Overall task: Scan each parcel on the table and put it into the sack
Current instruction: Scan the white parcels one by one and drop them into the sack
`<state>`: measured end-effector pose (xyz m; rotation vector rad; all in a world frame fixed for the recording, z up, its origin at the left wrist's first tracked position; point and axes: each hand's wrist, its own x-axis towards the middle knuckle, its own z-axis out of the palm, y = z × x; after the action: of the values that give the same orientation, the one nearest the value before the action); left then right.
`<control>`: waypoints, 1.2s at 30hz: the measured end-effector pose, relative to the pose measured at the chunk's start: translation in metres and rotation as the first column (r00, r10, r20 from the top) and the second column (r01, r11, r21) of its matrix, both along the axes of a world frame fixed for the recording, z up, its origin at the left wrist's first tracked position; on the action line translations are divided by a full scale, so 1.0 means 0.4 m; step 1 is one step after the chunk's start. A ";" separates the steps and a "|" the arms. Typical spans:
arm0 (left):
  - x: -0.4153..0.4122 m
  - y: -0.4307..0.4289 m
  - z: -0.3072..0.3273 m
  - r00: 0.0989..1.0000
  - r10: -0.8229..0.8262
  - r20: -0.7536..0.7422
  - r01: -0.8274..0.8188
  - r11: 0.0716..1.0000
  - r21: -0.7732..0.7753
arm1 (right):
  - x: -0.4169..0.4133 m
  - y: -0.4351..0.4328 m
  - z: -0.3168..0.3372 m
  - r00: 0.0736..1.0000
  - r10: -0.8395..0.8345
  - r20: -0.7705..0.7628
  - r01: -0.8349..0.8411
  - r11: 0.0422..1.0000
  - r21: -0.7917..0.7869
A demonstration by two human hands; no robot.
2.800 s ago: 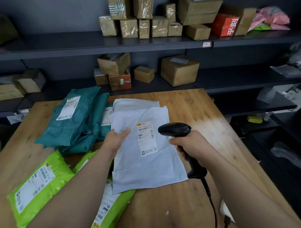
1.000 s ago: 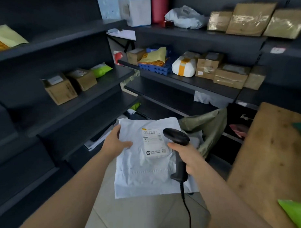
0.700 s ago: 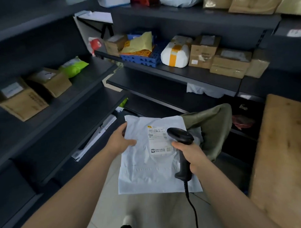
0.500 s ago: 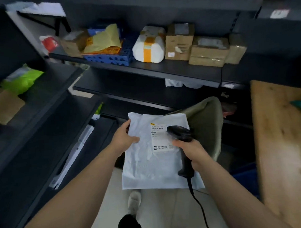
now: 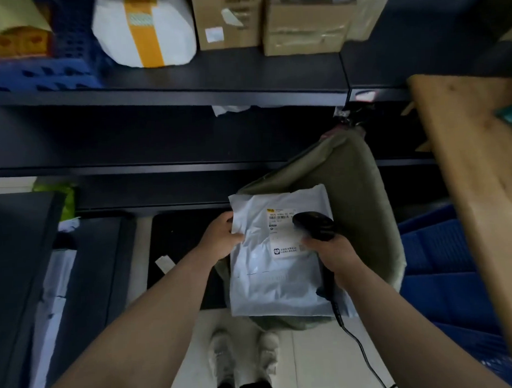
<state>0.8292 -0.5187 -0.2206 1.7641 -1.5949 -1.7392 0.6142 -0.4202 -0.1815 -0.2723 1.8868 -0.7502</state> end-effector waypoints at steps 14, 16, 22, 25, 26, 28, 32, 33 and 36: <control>-0.048 -0.038 -0.317 0.948 -0.052 0.314 0.064 0.998 -0.027 | -0.026 -0.092 -0.308 1.000 -0.018 -0.003 0.019 0.990 0.140; -0.046 -0.031 -0.330 0.974 0.070 0.216 -0.061 0.997 -0.048 | -0.018 -0.103 -0.338 1.000 -0.012 -0.005 0.013 0.989 0.147; -0.001 -0.016 -0.314 0.949 0.314 0.004 -0.308 0.934 -0.182 | -0.012 -0.128 -0.405 1.000 0.017 0.006 -0.018 0.986 0.163; 0.028 -0.010 -0.294 0.945 0.327 0.001 -0.317 0.917 -0.244 | -0.005 -0.131 -0.421 0.996 0.086 -0.014 -0.083 0.984 0.160; 0.035 -0.007 -0.290 0.950 0.311 0.035 -0.292 0.920 -0.262 | -0.001 -0.131 -0.423 0.993 0.112 -0.031 -0.106 0.982 0.158; 0.045 0.001 -0.279 0.958 0.242 0.155 -0.192 0.941 -0.280 | 0.006 -0.127 -0.418 0.987 0.152 -0.059 -0.141 0.977 0.163; 0.054 0.013 -0.221 0.950 0.059 0.306 0.010 0.975 -0.222 | 0.018 -0.098 -0.333 0.936 0.310 -0.169 -0.273 0.939 0.206; 0.054 0.014 -0.200 0.946 0.016 0.323 0.052 0.978 -0.200 | 0.020 -0.087 -0.304 0.928 0.315 -0.201 -0.280 0.942 0.185; 0.047 0.023 -0.122 0.927 -0.098 0.363 0.178 0.965 -0.194 | 0.021 -0.030 -0.204 0.933 0.267 -0.242 -0.247 0.963 0.109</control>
<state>0.8481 -0.5096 -0.2693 1.9678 -2.0139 -1.2779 0.6227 -0.4323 -0.2632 -0.5795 2.0647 -0.4804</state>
